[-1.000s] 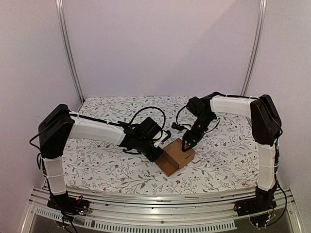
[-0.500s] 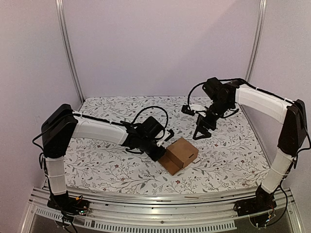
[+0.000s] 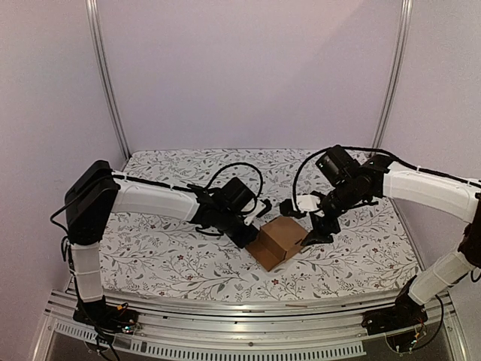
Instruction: Fold the paper box
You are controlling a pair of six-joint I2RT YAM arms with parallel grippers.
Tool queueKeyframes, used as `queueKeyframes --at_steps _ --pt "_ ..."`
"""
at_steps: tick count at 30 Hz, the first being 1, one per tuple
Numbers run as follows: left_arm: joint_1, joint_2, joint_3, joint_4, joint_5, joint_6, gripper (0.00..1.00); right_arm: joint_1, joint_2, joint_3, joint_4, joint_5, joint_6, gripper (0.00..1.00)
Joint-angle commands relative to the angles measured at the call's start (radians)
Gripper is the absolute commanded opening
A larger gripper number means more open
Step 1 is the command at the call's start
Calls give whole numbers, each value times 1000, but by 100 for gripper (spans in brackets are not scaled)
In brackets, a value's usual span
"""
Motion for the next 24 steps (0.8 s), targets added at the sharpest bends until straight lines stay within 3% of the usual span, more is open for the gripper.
queueKeyframes --at_steps 1,10,15,24 --pt "7 36 32 -28 21 9 0 84 -12 -83 112 162 -168 84" --pt "8 49 40 -30 29 4 0 322 37 -254 388 533 -176 85" --pt "8 53 39 -29 32 4 0 360 56 -297 421 567 -177 86" --pt "8 55 42 -28 37 4 0 364 112 -299 449 591 -168 65"
